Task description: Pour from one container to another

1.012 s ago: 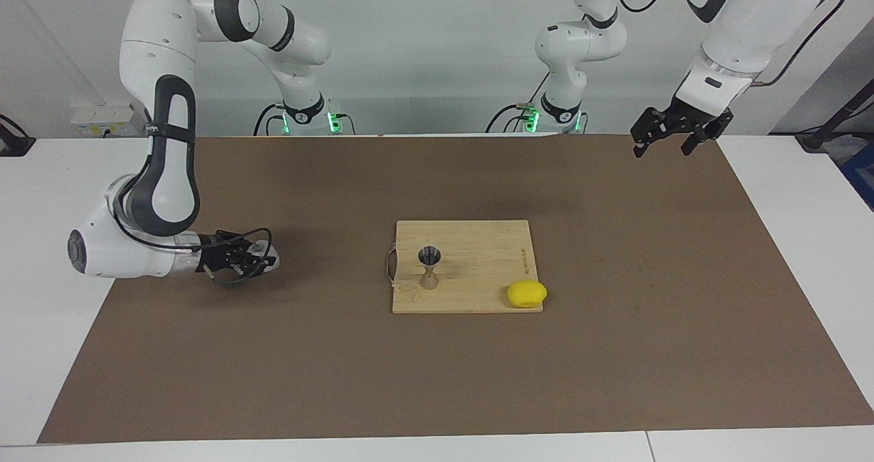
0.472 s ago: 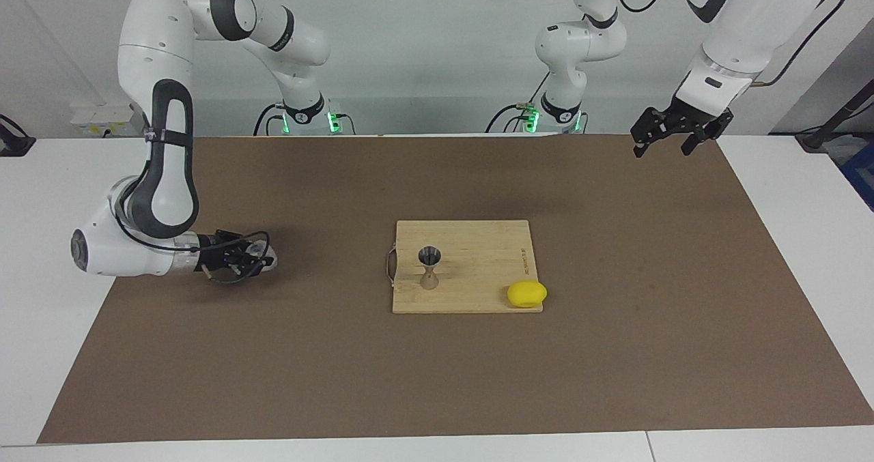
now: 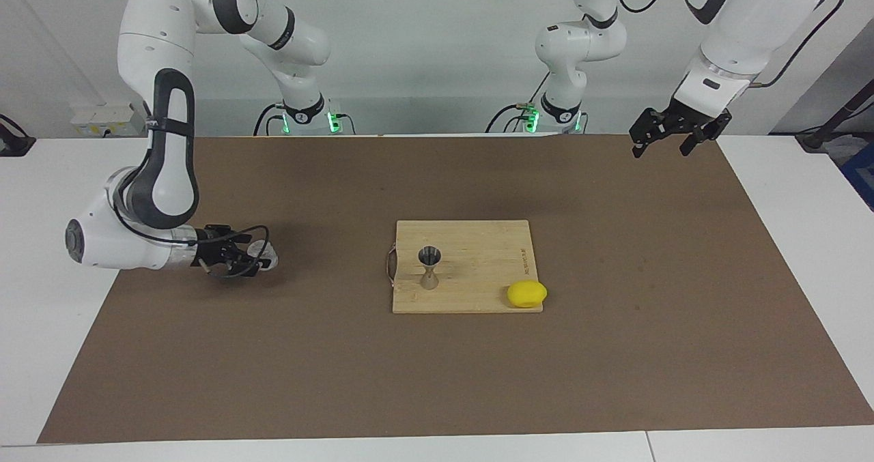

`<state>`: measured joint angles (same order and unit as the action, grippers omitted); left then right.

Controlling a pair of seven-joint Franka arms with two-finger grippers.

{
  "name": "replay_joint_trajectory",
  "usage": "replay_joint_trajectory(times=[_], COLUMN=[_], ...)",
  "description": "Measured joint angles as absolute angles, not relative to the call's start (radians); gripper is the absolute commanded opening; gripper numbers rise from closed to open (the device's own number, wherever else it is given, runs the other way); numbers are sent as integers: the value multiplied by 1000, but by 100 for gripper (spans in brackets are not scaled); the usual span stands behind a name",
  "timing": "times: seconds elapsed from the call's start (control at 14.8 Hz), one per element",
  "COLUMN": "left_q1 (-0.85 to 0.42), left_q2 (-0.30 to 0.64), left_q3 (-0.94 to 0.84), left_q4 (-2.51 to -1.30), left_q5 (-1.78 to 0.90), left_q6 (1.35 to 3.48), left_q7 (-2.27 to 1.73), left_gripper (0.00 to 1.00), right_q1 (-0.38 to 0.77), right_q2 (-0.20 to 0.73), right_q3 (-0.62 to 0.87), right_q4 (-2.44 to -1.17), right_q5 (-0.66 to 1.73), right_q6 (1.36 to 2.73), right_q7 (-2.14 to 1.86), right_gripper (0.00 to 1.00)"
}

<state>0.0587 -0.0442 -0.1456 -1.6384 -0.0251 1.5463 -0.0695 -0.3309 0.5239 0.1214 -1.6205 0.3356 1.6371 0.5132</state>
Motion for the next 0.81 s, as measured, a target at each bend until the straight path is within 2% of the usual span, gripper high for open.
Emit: replay_joint_trajectory(times=[0.54, 0.81], left_q1=[58, 6], left_q2=[-45, -45], left_q3=[-148, -164], left_q4=[-1662, -1666], left_q5=[-31, -78], left_q6=[1625, 1685], left_q7=[-86, -236], left_gripper=[100, 100], right_q1=[-321, -221], right_q2=[434, 364], right_q3=[123, 126], right_q4=[-1624, -1623], right_q5=[251, 133], right_q6=[1773, 1796], right_q7=[513, 513], right_gripper=[100, 100])
